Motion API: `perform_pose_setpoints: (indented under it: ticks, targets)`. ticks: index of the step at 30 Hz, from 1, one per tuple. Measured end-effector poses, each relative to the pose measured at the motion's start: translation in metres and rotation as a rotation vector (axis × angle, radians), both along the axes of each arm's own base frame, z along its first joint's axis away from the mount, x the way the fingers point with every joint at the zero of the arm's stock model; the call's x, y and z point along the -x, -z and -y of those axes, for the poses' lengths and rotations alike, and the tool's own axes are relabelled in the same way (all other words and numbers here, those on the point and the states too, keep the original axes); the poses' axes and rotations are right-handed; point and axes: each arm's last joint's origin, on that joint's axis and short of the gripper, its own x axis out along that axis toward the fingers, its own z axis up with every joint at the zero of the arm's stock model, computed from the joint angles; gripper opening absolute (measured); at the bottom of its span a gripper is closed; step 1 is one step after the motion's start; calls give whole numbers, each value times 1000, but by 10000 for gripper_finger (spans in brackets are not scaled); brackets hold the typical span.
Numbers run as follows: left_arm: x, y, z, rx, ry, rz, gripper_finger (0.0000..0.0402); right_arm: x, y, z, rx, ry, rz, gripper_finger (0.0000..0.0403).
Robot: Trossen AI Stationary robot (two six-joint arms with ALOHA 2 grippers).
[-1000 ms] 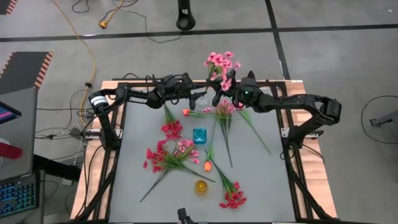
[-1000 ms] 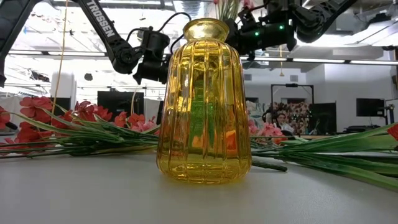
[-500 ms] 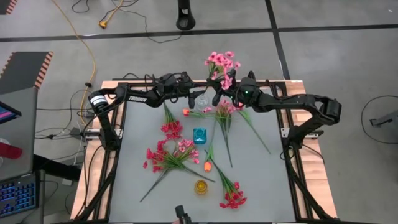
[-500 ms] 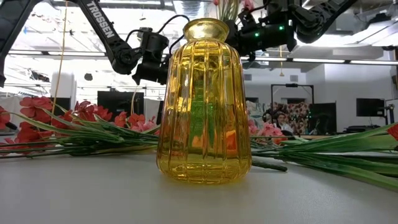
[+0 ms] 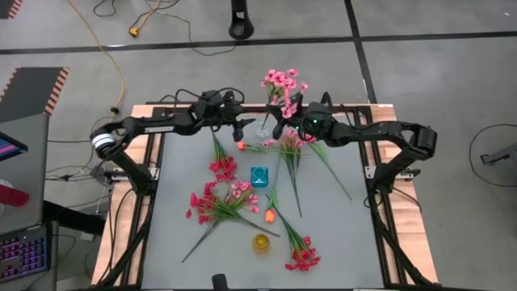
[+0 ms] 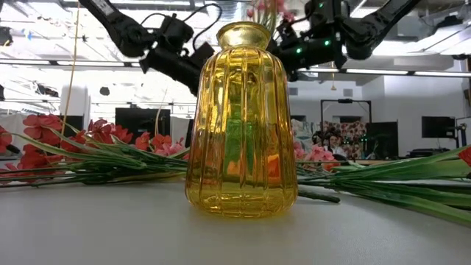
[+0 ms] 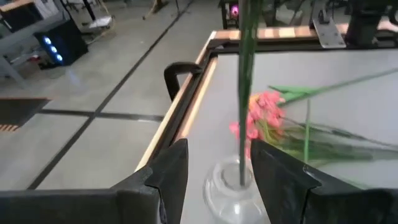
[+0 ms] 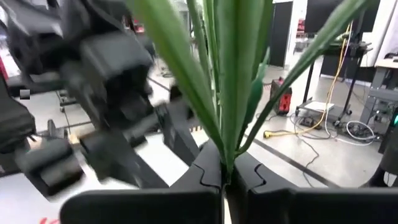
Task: Sort flowers into vase by color
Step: Put the bottom right pink flowers into the transparent vase
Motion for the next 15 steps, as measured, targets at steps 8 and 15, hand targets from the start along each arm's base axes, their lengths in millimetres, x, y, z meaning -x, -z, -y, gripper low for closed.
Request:
perform_pose_setpoints:
  ticks: [8,15]
  targets:
    - [16,-21,12,16,4,-20,162,-9,15,4,5,2,-8,27]
    - [19,-27,14,14,3,-3,162,-8,17,4,-2,10,-23,58]
